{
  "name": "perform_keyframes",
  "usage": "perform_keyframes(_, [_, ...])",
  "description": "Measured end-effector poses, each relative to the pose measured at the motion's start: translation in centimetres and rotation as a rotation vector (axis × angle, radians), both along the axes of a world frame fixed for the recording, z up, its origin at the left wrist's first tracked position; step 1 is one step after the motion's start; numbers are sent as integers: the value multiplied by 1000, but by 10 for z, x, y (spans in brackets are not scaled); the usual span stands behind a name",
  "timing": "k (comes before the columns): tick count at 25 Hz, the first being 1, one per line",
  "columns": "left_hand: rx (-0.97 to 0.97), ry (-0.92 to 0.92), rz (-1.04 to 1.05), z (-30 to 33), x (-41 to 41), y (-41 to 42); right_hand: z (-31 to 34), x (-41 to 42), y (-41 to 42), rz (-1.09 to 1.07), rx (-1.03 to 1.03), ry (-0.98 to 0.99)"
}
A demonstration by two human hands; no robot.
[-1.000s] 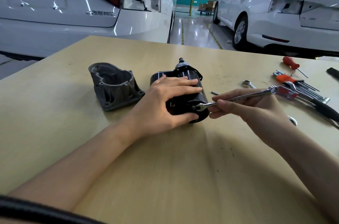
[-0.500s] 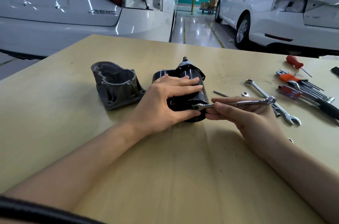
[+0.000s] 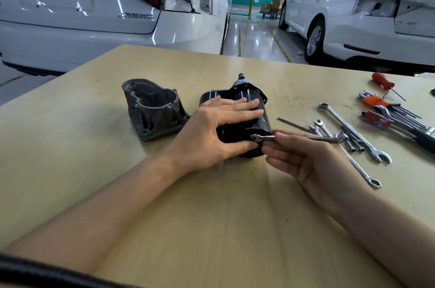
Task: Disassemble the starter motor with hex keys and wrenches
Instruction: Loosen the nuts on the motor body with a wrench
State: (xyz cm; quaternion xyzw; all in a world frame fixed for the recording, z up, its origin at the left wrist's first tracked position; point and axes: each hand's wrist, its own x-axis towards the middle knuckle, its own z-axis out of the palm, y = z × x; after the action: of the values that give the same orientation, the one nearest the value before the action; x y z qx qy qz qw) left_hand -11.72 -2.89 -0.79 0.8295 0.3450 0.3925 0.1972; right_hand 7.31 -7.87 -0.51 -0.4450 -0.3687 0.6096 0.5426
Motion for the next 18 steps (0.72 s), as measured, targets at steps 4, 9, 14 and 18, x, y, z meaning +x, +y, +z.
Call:
perform_keyframes(4, [21,-16,3,0,1,1,-1,-2,0,-59,15,10])
perform_keyframes(9, [35,-22,5,0,2,1,-3,-3,-4,-135,181,-108])
perform_keyframes(14, [50,-38,13,-2,3,1,19,-5,1,-87,406,-467])
perform_keyframes(18, [12,17,41,-3,2,-1,45,-19,16,-88,738,-1086])
